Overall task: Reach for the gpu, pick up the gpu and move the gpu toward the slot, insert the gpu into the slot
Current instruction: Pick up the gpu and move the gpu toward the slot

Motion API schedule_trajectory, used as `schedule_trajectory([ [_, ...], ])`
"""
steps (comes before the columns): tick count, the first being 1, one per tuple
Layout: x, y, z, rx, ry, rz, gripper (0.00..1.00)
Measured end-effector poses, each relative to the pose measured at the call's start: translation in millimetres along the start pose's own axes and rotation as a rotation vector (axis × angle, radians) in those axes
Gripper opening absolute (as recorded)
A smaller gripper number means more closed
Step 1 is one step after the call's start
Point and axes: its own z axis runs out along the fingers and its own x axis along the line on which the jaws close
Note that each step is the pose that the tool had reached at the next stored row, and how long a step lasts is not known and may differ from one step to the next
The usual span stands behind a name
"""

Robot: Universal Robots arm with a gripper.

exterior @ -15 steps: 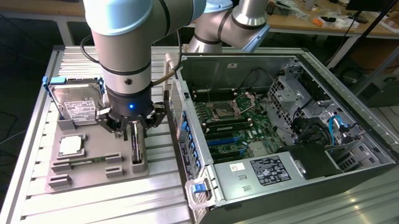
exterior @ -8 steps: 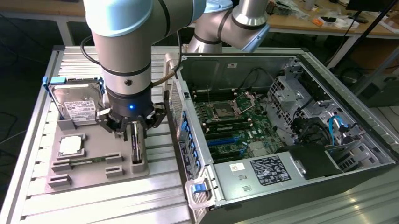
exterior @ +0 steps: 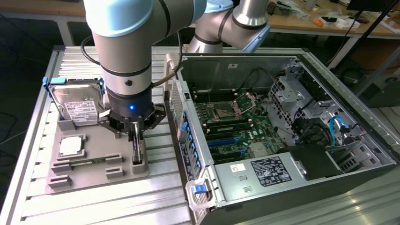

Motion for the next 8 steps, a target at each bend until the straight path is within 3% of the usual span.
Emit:
schedule_trajectory([
  [2, 0.0, 0.0, 0.0, 0.0, 0.0, 0.0, 0.27],
  [8, 0.0, 0.0, 0.0, 0.0, -0.0001, 0.0, 0.27],
])
